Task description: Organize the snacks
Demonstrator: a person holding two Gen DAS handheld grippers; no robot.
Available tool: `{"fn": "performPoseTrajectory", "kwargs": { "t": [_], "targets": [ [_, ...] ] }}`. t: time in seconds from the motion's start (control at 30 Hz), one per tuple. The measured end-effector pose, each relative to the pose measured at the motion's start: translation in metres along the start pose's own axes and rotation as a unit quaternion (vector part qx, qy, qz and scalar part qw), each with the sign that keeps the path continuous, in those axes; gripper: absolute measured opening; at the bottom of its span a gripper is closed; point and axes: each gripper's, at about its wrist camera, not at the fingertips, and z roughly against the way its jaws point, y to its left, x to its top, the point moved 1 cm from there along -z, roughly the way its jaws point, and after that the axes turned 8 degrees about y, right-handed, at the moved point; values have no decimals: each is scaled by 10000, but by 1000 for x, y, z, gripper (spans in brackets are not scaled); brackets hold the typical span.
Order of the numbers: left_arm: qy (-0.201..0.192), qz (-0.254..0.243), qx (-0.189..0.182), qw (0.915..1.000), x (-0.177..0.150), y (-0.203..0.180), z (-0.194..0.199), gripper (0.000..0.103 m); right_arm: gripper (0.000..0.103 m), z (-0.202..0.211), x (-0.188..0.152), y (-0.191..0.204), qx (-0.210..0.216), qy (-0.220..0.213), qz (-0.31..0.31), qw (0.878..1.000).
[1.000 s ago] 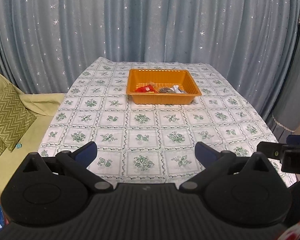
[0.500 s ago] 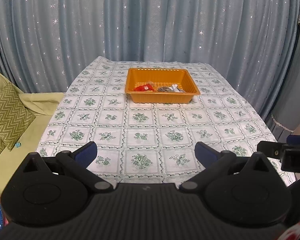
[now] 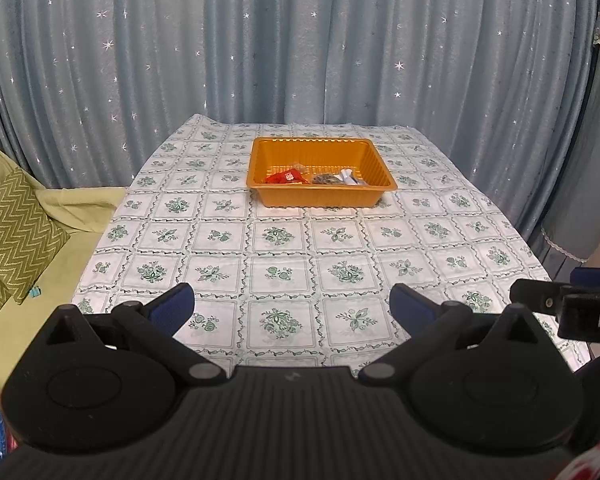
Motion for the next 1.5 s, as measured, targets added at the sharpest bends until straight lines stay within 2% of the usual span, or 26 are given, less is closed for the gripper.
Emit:
{"fn": "performPoseTrajectory", "kwargs": {
  "t": [1.5],
  "targets": [
    [-19, -18, -65, 10000, -4, -3, 1, 103, 85, 0, -3, -2, -1, 4, -64, 10000]
  ]
}}
